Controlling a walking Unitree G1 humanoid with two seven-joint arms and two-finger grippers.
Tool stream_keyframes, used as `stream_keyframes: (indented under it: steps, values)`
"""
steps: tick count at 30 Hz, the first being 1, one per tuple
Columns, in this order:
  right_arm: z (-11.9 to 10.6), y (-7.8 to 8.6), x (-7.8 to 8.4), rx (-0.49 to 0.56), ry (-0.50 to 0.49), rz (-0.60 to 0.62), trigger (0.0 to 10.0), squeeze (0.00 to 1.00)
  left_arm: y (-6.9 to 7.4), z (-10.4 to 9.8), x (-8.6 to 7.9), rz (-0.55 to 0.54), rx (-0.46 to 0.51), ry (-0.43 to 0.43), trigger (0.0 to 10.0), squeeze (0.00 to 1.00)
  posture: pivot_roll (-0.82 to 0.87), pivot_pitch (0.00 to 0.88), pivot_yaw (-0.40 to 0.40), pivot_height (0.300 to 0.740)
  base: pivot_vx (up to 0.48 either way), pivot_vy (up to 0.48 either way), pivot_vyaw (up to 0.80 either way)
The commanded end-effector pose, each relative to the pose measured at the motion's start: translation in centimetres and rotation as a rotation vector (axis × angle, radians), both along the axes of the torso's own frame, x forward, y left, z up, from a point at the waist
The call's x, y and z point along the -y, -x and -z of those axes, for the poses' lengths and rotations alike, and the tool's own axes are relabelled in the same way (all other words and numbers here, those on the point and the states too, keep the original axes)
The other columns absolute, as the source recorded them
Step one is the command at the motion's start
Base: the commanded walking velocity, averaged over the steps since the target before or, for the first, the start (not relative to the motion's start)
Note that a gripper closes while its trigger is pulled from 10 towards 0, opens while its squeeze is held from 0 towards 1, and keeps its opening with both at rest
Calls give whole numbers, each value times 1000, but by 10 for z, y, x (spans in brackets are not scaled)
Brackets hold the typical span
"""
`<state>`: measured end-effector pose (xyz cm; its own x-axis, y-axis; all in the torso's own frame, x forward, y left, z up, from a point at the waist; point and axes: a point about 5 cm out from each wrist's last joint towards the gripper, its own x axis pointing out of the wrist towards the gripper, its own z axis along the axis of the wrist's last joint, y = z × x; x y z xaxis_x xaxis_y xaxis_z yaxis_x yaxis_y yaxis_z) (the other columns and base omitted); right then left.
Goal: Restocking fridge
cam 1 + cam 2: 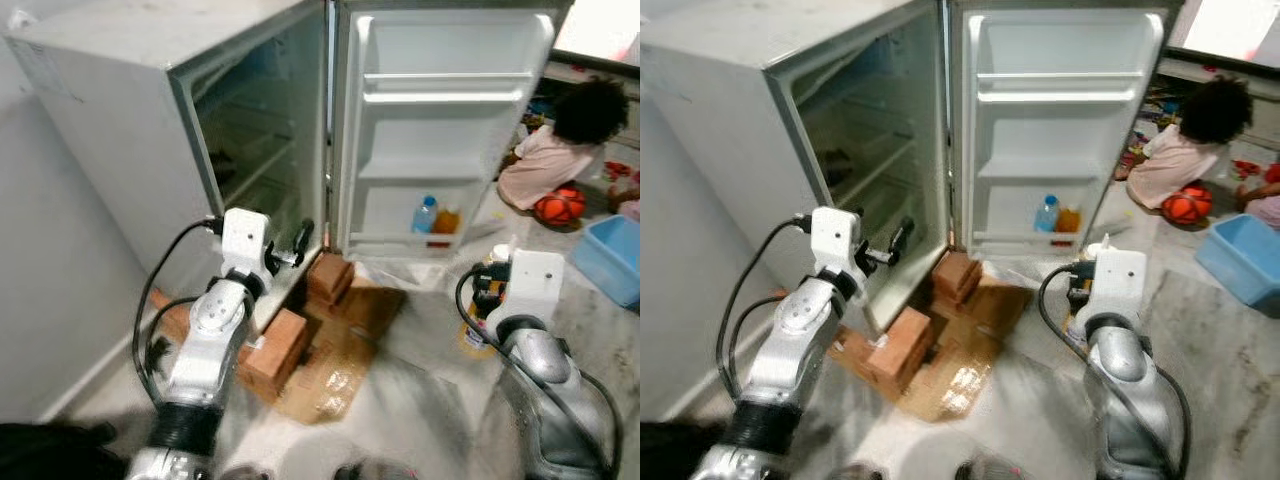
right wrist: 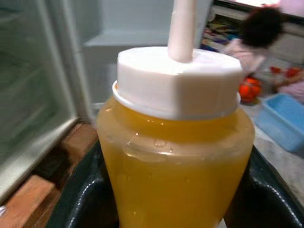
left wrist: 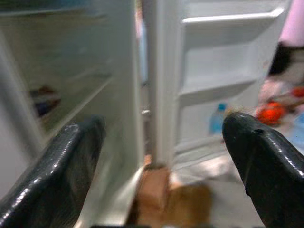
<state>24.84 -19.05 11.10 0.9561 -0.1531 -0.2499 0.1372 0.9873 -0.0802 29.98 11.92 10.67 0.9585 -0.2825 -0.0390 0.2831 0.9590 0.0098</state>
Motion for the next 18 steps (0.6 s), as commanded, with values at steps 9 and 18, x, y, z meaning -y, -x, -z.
stream_keyframes:
  steps: [9, 18]
  values:
    - [-12, -23, -10, 46, -22, -107, 10000, 0, -8, -15, 8, -46, 39, -22, 10000, 0, -23, 0, 21, 740, 262, -379, 0]
    - [-10, -40, -23, 69, -47, -218, 10000, 0, -3, -4, 6, -103, 7, -38, 10000, 0, -17, 0, 18, 740, 379, -287, 0]
